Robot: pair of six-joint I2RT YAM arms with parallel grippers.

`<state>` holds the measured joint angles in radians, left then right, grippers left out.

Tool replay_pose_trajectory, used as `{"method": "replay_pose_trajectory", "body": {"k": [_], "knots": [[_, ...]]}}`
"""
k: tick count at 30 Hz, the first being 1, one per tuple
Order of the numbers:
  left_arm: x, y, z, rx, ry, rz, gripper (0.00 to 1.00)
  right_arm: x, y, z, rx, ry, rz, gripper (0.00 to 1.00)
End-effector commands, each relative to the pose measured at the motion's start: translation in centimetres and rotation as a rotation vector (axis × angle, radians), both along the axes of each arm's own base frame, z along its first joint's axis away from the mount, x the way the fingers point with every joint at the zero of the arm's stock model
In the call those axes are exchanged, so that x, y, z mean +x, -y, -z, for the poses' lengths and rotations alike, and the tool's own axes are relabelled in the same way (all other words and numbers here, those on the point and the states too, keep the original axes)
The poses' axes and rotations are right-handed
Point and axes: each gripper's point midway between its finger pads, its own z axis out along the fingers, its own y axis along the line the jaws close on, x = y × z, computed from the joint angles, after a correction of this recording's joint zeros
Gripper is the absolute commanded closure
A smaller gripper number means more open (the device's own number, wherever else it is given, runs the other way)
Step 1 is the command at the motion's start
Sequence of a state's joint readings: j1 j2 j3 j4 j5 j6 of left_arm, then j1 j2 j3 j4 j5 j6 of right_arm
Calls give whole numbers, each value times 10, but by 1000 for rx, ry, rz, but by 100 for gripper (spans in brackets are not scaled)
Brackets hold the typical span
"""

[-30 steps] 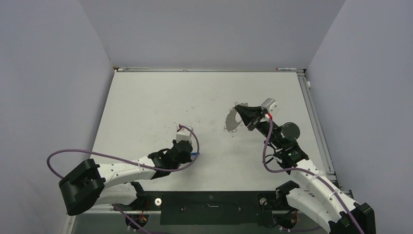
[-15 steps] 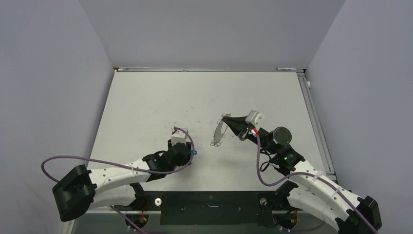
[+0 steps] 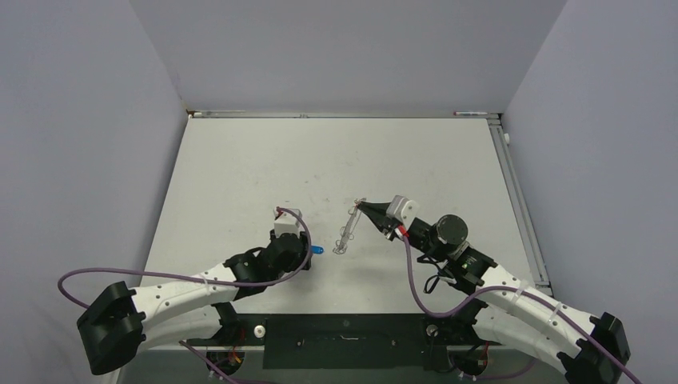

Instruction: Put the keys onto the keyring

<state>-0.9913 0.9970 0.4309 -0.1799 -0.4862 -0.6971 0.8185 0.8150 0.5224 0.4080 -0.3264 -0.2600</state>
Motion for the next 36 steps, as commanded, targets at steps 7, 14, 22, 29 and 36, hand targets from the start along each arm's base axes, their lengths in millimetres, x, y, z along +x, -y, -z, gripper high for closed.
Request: {"method": "replay_pose_trajectory", "body": {"k": [7, 14, 22, 29, 36], "knots": [[28, 3, 4, -34, -19, 51, 61, -6, 4, -27, 52, 89, 18, 95], [32, 5, 16, 19, -56, 58, 69, -7, 5, -28, 50, 95, 26, 95], [41, 7, 22, 44, -63, 28, 74, -9, 4, -29, 53, 96, 20, 95], [47, 1, 29, 82, -62, -11, 79, -11, 4, -30, 56, 97, 16, 95], [53, 6, 32, 84, -55, -19, 82, -10, 2, -27, 48, 93, 11, 95]]}}
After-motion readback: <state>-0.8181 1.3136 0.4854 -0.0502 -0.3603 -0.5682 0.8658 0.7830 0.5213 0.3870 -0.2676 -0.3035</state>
